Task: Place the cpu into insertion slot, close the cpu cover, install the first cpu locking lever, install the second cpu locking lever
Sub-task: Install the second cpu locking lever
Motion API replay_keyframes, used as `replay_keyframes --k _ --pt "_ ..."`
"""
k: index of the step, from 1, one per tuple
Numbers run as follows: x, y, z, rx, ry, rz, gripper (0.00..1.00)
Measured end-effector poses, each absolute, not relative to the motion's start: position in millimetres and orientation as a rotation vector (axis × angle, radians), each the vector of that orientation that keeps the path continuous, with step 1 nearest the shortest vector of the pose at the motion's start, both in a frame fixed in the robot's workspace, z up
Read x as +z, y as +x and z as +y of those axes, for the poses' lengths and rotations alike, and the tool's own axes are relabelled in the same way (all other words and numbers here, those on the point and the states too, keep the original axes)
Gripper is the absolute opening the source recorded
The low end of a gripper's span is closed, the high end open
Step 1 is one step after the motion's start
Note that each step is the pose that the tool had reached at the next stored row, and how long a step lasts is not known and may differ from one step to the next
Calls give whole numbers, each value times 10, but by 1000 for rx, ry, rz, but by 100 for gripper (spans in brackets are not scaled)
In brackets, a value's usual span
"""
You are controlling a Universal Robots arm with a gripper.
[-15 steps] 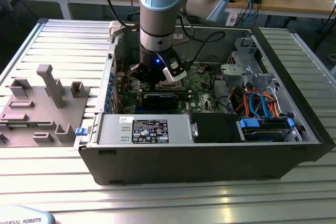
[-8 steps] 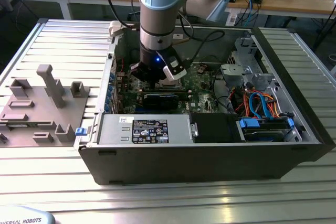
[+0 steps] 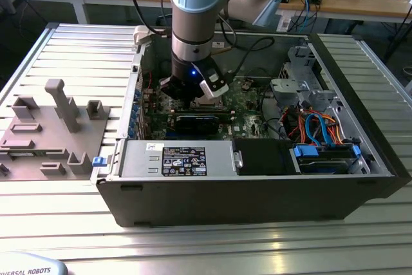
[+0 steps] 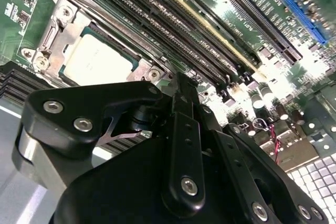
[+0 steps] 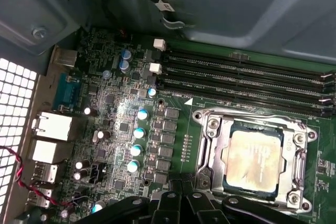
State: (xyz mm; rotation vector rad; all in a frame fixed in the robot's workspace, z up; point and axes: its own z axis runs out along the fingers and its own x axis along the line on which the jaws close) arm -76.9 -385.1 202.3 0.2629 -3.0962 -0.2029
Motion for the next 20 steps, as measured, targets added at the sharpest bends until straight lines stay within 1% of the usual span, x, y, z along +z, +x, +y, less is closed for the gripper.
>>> replay_keyframes --k 20 --pt "1990 -770 -3871 -192 270 -3096 11"
